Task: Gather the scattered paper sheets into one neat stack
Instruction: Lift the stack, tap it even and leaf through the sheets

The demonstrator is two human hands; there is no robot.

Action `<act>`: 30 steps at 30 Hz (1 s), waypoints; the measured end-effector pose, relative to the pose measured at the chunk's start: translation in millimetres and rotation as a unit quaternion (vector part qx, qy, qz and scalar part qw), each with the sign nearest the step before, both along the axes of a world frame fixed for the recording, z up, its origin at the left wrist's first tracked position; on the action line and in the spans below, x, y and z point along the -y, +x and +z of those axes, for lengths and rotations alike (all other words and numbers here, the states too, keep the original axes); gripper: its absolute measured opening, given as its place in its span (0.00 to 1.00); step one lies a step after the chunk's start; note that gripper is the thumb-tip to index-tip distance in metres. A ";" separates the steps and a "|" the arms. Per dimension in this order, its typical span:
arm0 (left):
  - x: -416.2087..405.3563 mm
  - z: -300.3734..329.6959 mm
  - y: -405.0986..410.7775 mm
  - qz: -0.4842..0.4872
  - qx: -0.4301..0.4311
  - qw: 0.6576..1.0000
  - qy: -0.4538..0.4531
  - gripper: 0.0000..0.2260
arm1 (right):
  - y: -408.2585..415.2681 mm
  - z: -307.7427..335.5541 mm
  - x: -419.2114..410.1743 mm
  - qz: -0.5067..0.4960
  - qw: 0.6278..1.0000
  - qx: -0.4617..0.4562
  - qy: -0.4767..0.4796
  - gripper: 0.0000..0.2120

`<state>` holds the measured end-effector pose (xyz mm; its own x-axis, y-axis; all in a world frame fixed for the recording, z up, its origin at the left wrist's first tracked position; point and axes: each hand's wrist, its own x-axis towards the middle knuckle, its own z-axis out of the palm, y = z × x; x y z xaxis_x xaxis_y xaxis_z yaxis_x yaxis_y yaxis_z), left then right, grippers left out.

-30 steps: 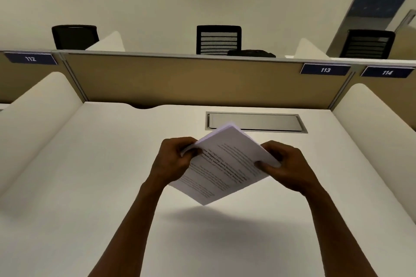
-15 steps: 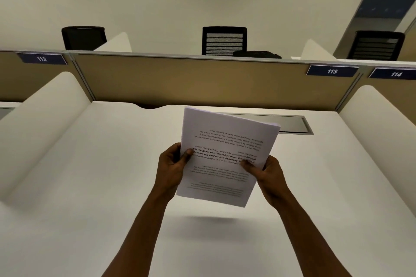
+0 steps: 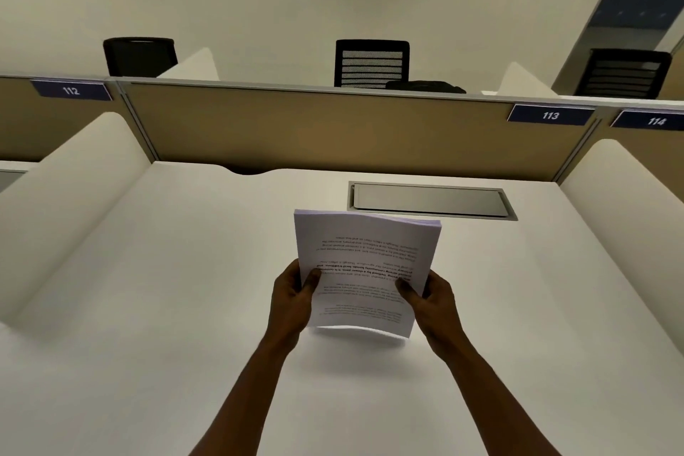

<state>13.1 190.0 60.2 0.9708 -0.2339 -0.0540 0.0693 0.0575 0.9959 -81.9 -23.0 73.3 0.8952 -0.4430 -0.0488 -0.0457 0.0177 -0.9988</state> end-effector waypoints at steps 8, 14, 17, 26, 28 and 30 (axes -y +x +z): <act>1.3 -7.1 -7.0 -0.006 -0.010 0.999 0.044 0.11 | -1.5 -21.9 -5.6 -0.015 0.999 -0.039 0.003 0.10; 0.0 -4.0 -9.3 0.000 0.001 0.999 0.055 0.10 | -3.2 -22.3 -4.5 -0.001 0.999 -0.034 0.000 0.10; -0.5 -8.0 -13.7 -0.002 -0.008 0.996 0.087 0.10 | -4.8 -24.3 -5.7 -0.005 0.999 -0.045 -0.024 0.10; -14.3 83.3 17.7 0.082 0.352 0.888 0.285 0.39 | 3.7 23.8 21.6 0.066 0.968 -0.009 -0.241 0.14; -13.1 111.9 30.1 0.009 0.371 0.864 0.339 0.38 | 7.2 34.3 23.3 0.097 0.954 -0.006 -0.283 0.14; -11.4 130.8 42.0 -0.089 0.343 0.858 0.371 0.33 | 11.3 43.0 23.9 0.126 0.939 -0.010 -0.321 0.11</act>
